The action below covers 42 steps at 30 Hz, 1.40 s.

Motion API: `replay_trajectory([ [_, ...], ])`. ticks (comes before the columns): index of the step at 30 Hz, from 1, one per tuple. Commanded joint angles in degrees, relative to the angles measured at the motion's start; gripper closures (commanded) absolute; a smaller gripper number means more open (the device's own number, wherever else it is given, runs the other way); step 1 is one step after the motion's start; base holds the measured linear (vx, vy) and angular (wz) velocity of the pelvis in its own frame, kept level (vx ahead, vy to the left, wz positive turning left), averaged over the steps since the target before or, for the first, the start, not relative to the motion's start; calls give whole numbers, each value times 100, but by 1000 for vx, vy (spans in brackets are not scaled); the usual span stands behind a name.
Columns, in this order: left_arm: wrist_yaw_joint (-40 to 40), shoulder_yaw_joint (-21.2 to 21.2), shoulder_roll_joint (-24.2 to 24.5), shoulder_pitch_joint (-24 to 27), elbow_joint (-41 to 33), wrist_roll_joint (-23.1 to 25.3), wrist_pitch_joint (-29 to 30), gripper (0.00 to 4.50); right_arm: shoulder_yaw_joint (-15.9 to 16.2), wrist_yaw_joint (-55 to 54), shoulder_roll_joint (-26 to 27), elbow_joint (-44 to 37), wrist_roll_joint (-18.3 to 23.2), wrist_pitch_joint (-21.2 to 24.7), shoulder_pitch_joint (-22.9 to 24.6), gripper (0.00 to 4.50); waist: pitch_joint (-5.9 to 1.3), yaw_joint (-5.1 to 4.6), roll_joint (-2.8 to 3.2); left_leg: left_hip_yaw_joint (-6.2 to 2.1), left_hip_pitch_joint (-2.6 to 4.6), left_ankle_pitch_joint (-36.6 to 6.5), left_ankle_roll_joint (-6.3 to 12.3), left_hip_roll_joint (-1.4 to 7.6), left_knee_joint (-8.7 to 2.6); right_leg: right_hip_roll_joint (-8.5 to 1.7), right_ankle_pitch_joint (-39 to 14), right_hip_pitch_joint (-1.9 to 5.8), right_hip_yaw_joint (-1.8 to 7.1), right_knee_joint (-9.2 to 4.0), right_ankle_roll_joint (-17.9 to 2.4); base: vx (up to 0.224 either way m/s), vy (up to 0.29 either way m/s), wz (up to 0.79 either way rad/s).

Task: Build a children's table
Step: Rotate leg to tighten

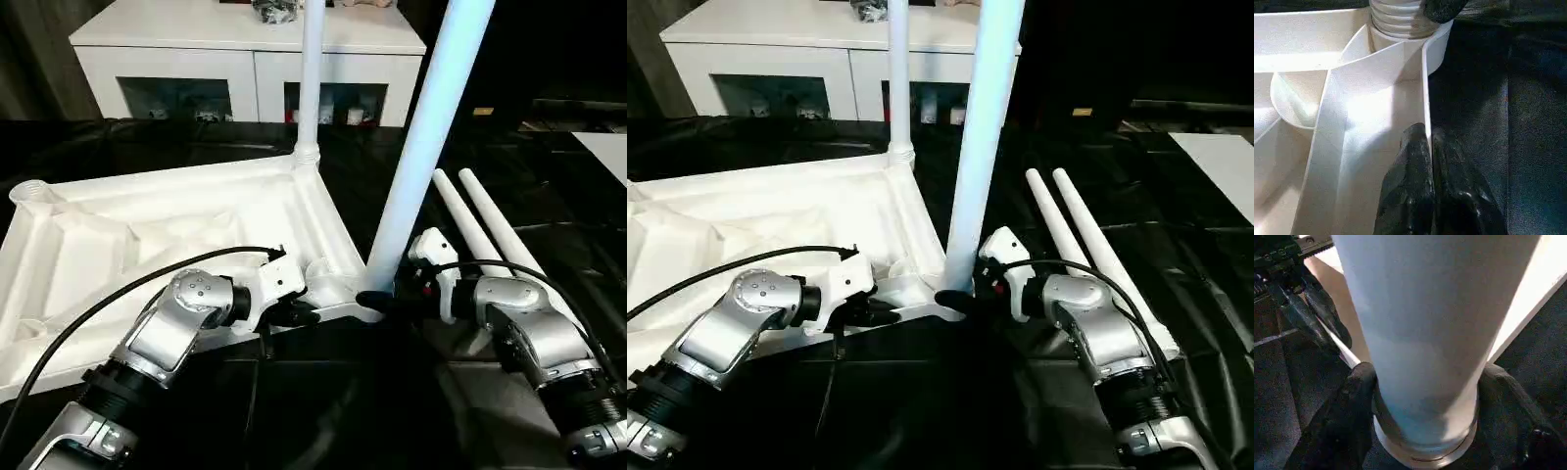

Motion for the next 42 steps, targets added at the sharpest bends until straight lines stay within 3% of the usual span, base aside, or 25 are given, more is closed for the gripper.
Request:
replay_trajectory([
  [1, -51, -15, -21, -107, -17, -31, -110, 450, 119, 46, 7, 127, -72, 61, 15, 181, -338, -13, -30, -135, 102, -1473, 121, 316, -431, -305, -1559, 225, 244, -343, -1244, 0, 0, 0],
  [6, 394, 113, -287, -184, 198, 12, 165, 450, -273, -1308, 640, 623, -178, 149, -138, 183, -322, -52, -36, -140, 91, -1600, 49, 302, -442, -308, -1796, 212, 243, -363, -1207, 0, 0, 0],
  [8, 1011, 195, -648, -348, 504, 154, 460, 450, -555, -2625, 1168, 1145, -379, 156, -317, 184, -300, -138, -32, -160, 116, -1879, -159, 280, -455, -305, -2333, 157, 235, -407, -1073, 0, 0, 0],
  [10, 1361, 221, -854, -460, 678, 251, 615, 450, -737, -3353, 1448, 1437, -436, 192, -434, 184, -298, -191, -34, -205, 125, -2116, -284, 271, -463, -320, -2735, 157, 202, -452, -925, -25, -1, -2],
  [15, 2811, 413, -1772, -958, 1569, 507, 993, 450, -1149, -5185, 2279, 2336, -440, 124, -937, 184, -286, -274, -19, -234, 193, -2635, -321, 245, -455, -299, -3282, 80, 144, -590, -603, 0, 0, 0],
  [18, 3309, 432, -2127, -1179, 2035, 633, 821, 450, -1085, -5597, 2604, 2780, -601, -201, -1303, 184, -287, -281, -30, -242, 226, -2884, -291, 229, -447, -287, -3304, 46, 108, -642, -501, 0, 0, 0],
  [21, 3355, 429, -2183, -1223, 2119, 681, 780, 450, -1116, -5580, 2727, 2907, -560, -323, -1432, 184, -292, -288, -30, -260, 171, -2890, -207, 233, -478, -304, -3251, 93, 92, -651, -420, 0, 0, 0],
  [22, 3345, 433, -2173, -1215, 2102, 685, 774, 450, -1141, -5433, 2743, 2849, -494, -382, -1434, 184, -292, -281, -37, -251, 183, -2892, -195, 236, -477, -304, -3240, 78, 97, -661, -419, 0, 0, 0],
  [23, 3322, 439, -2148, -1196, 2071, 684, 762, 450, -1179, -5335, 2754, 2782, -431, -438, -1419, 129, -298, -275, -31, -250, 171, -2838, -170, 240, -485, -312, -3142, 88, 108, -647, -457, 0, 0, 0],
  [28, 2965, 382, -1848, -982, 1790, 678, 663, 450, -1255, -5236, 2589, 2577, -472, -653, -1317, 94, -307, -291, -34, -253, 104, -2685, -147, 258, -514, -322, -2859, 129, 122, -599, -572, 0, 0, 0],
  [29, 2799, 349, -1711, -889, 1611, 667, 653, 450, -1189, -5025, 2463, 2399, -498, -692, -1263, 73, -312, -308, -38, -248, 103, -2691, -128, 259, -510, -324, -2803, 133, 130, -595, -621, 0, 0, 0],
  [32, 2245, 247, -1406, -650, 1125, 546, 592, 450, -989, -4578, 2129, 1872, -605, -616, -1054, 73, -321, -296, -43, -230, 59, -2436, -58, 272, -517, -332, -2564, 170, 157, -560, -684, 0, 0, 0],
  [34, 1961, 190, -1271, -544, 915, 470, 579, 450, -931, -4354, 1991, 1634, -604, -583, -944, 73, -324, -286, -45, -195, 80, -2291, -11, 278, -506, -325, -2404, 135, 182, -546, -793, 0, 0, 0],
  [39, 1088, 58, -739, -266, 441, 208, 420, 450, -572, -2776, 1270, 628, -345, -376, -463, 73, -315, -187, -32, -154, 113, -2115, 79, 294, -483, -292, -2109, 131, 227, -490, -936, 10, -4, 2],
  [42, 381, -32, -377, -108, 116, 1, 105, 450, -158, -1321, 591, -31, -14, -26, -81, 73, -339, -80, -11, -113, 120, -1622, 241, 313, -464, -266, -1271, 170, 255, -384, -1149, 61, -18, 10],
])
